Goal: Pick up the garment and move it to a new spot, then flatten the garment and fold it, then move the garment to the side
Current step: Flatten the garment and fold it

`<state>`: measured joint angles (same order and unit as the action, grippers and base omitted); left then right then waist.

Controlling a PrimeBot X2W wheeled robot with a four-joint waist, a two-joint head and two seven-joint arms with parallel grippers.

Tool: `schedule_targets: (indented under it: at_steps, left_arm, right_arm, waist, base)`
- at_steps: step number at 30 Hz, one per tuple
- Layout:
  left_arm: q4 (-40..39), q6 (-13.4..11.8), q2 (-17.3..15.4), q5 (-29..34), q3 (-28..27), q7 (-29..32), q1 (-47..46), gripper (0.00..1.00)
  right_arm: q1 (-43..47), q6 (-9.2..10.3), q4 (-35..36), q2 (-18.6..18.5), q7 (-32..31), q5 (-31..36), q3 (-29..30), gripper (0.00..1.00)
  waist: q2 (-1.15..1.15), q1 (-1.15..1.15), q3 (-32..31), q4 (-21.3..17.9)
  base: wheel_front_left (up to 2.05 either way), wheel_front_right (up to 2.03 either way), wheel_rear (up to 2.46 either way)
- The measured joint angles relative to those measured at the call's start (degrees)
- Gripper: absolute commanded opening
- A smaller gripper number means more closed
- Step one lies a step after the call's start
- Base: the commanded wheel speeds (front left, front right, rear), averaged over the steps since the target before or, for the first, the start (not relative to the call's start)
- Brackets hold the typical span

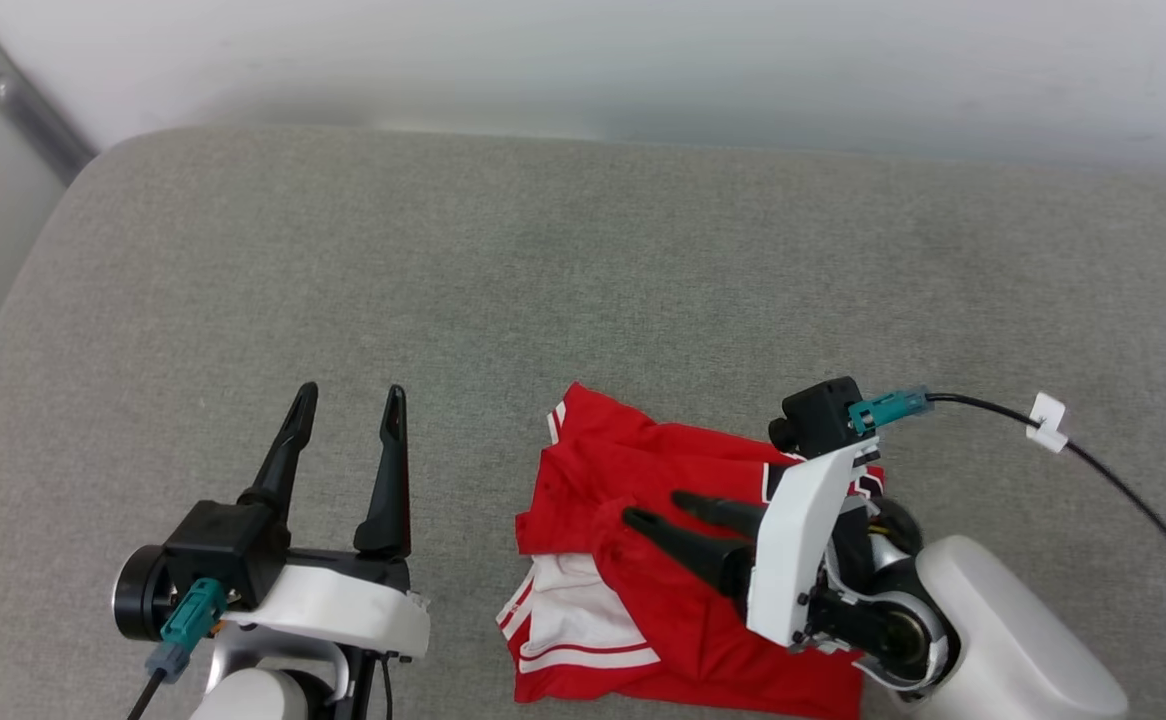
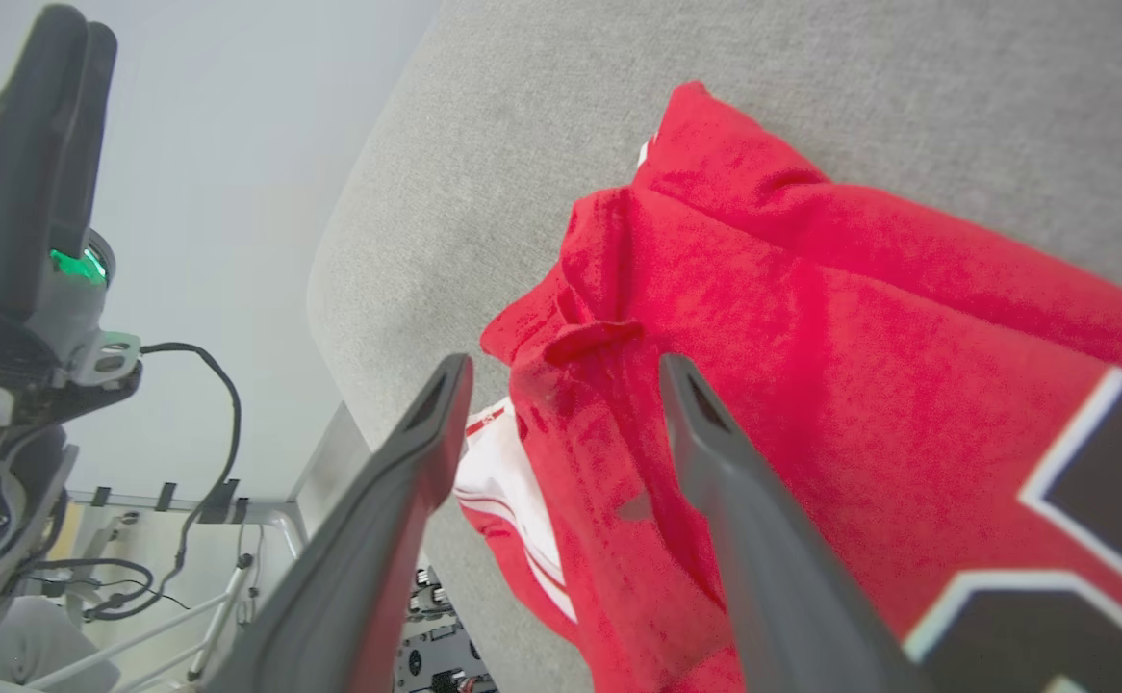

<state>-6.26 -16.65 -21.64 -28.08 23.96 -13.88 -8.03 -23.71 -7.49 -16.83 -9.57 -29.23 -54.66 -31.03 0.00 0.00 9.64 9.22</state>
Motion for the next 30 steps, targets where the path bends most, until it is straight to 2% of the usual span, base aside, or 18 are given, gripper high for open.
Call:
schedule_targets:
  at_steps: [3, 5, 11, 17, 21, 24, 30]
  left_arm:
    - [-0.1, -0.46, -0.3, -0.33, -0.33, -0.01, 0.8, 1.0]
    - [-0.38, -1.13, -0.69, -0.33, -0.85, 0.0, 1.21, 1.0]
    - [-0.89, -2.65, -1.2, -0.44, -2.15, -0.01, 2.86, 1.0]
    - [-1.15, -3.8, -1.37, -1.19, -3.76, -0.21, 4.35, 1.0]
    - [-1.03, -4.38, -1.81, -1.4, -4.54, -0.4, 5.6, 1.0]
    - [-0.73, -4.77, -2.41, -1.34, -4.77, -0.42, 6.71, 1.0]
    - [-0.45, -5.13, -2.91, -1.42, -4.5, -0.15, 9.31, 1.0]
  right_arm:
    - [-0.48, 0.0, 0.99, -2.79, 2.02, 6.14, -0.33, 1.0]
    - [-0.1, 0.0, 1.3, -4.93, 4.82, 12.26, 2.41, 1.0]
    - [4.88, 0.0, 3.88, -6.48, 11.45, 22.65, 13.17, 1.0]
    - [10.67, 0.0, 8.48, -4.66, 17.85, 30.08, 25.21, 1.0]
    - [13.5, 0.0, 12.91, -2.85, 22.01, 33.53, 30.92, 1.0]
    - [15.47, 0.0, 16.45, -1.63, 24.18, 35.72, 33.04, 1.0]
    - [20.12, 0.0, 21.31, 0.49, 24.66, 37.68, 31.81, 1.0]
  waist:
    - [0.0, 0.0, -0.87, -0.92]
    - [0.0, 0.0, -1.65, -1.89]
    - [0.0, 0.0, -2.83, -4.27]
    - [0.0, 0.0, -3.31, -7.05]
    - [0.0, 0.0, -4.04, -8.47]
    - [0.0, -0.01, -5.17, -9.2]
    - [0.0, 0.0, -7.99, -10.19]
  base:
    - [0.0, 0.0, 0.0]
    - [0.0, 0.0, 0.0]
    - [0.0, 0.0, 0.0]
    - [0.0, 0.0, 0.0]
    - [0.0, 0.0, 0.0]
    - [0.0, 0.0, 0.0]
    - [0.0, 0.0, 0.0]
